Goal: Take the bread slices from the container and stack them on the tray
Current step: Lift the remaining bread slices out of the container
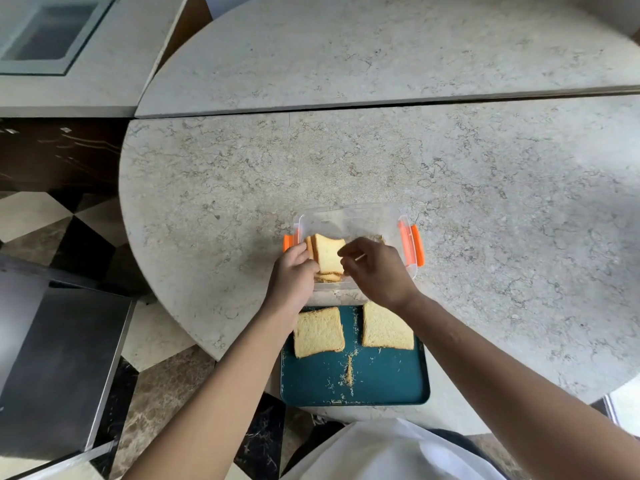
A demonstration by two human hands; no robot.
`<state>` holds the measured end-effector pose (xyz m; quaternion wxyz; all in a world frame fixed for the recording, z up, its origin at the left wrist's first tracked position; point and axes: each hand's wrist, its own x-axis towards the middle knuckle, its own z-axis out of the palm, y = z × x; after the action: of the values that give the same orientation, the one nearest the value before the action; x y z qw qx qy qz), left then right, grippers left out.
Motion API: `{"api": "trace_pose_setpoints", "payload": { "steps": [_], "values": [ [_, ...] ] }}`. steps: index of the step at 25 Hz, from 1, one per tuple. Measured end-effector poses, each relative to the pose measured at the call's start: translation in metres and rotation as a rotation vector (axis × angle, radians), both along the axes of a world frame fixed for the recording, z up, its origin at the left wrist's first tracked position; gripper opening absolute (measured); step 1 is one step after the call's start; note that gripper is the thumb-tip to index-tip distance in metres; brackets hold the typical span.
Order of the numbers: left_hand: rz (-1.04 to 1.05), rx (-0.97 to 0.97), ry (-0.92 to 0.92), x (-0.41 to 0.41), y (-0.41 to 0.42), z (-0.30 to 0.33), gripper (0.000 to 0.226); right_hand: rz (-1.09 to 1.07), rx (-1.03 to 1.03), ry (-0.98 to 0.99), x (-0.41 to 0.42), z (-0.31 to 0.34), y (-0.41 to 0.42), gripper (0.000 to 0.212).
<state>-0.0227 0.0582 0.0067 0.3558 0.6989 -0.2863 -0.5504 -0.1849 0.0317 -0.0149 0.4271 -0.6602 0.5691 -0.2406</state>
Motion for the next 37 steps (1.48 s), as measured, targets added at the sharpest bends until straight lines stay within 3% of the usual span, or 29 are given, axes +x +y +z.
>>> {"api": "trace_pose_setpoints", "payload": {
  "steps": [2,5,8,12,18,21,27,30,32,34,37],
  "values": [
    [0.060,0.078,0.030,-0.004,-0.012,-0.003,0.055,-0.021,0.076,0.087,0.015,-0.013,-0.021,0.021],
    [0.081,0.162,0.016,-0.016,-0.029,-0.001,0.030,0.043,0.256,0.274,0.033,-0.036,-0.045,0.046],
    [0.045,0.243,-0.046,-0.025,-0.042,-0.007,0.055,0.109,0.336,0.416,0.042,-0.056,-0.056,0.062],
    [0.012,0.272,-0.114,-0.029,-0.049,-0.017,0.054,0.138,0.343,0.504,0.046,-0.068,-0.060,0.067],
    [0.044,0.264,-0.160,-0.032,-0.057,-0.029,0.044,0.116,0.324,0.428,0.044,-0.067,-0.062,0.055],
    [0.059,0.262,-0.186,-0.038,-0.061,-0.030,0.041,0.041,0.402,0.284,0.032,-0.066,-0.066,0.058],
    [-0.093,0.177,-0.272,-0.043,-0.066,-0.036,0.019,-0.180,0.539,0.065,0.006,-0.060,-0.079,0.051],
    [-0.327,0.189,-0.515,-0.048,-0.069,-0.045,0.033,-0.220,0.548,0.057,0.003,-0.059,-0.076,0.061],
    [-0.441,0.190,-0.630,-0.051,-0.073,-0.051,0.022,-0.246,0.500,0.082,0.003,-0.061,-0.076,0.059],
    [-0.436,0.173,-0.625,-0.051,-0.078,-0.056,0.007,-0.297,0.411,0.132,0.002,-0.063,-0.076,0.047],
    [-0.355,0.193,-0.564,-0.051,-0.083,-0.061,0.007,-0.315,0.333,0.207,0.000,-0.066,-0.075,0.039]
  ]
}}
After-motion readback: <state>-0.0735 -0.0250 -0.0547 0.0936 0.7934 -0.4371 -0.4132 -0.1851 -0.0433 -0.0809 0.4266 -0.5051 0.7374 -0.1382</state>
